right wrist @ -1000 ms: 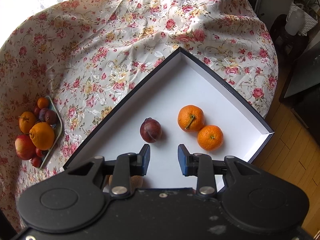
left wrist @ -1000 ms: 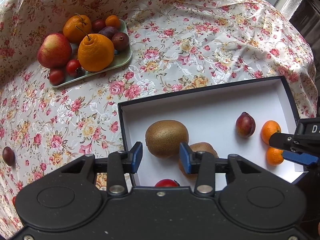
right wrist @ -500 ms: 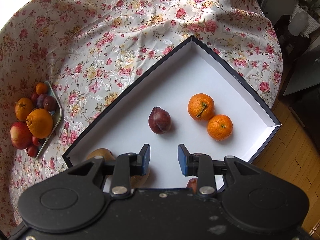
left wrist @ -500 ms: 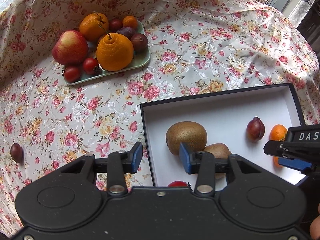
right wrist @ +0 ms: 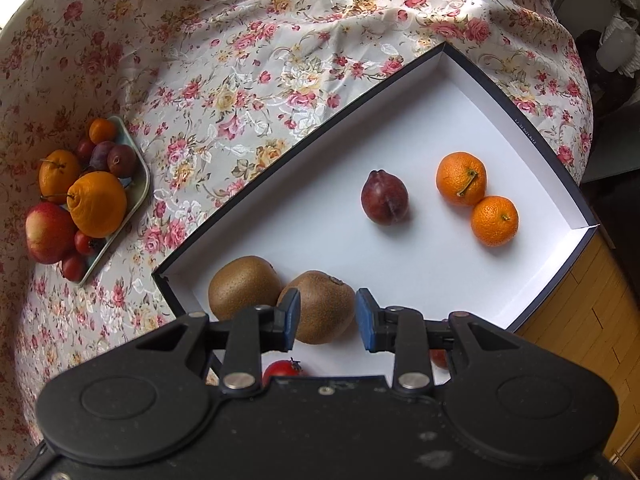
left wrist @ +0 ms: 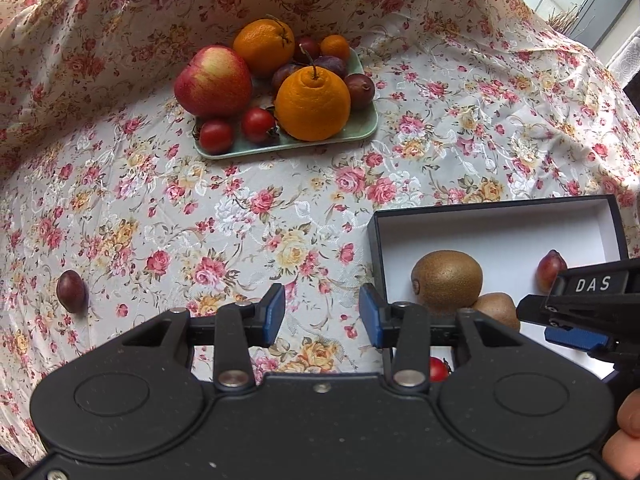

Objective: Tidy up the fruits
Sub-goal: 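Open the left tool to drop the tomato into the box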

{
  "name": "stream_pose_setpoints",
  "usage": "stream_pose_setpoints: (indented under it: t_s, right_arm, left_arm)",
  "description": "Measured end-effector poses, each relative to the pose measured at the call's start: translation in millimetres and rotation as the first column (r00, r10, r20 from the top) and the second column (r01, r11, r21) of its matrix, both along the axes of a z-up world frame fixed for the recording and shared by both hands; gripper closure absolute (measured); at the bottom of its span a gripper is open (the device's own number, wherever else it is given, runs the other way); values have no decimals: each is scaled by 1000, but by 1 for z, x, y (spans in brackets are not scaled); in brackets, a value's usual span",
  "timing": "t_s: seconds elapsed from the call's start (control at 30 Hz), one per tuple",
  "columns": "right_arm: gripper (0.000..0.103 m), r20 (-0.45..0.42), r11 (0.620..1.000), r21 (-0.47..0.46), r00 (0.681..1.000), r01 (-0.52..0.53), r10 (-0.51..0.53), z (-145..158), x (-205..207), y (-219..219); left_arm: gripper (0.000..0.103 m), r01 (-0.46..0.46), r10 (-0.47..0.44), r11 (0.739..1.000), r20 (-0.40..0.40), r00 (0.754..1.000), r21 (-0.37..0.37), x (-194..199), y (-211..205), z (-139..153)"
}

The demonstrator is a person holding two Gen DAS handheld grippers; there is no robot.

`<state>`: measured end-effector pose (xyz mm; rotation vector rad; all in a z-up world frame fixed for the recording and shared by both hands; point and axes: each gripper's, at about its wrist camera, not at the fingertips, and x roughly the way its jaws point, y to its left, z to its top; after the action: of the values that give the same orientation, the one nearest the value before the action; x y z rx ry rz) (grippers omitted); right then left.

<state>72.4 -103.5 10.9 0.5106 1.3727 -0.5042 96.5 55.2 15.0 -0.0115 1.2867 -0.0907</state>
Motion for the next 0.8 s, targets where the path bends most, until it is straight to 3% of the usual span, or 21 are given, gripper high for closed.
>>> stream_pose_setpoints:
  t_s: [0.47,0.8]
  right_arm:
    - [69,-33,994,32,993,-109,110,-10,24,69]
    - [69,-32,971,96,974,-220,224,-18,38,141]
  left_arm:
    - [53,-117,117,993,-15,993,-1,2,80,2]
    - [53,-216,216,976,-20,976,18,-4,148,-1]
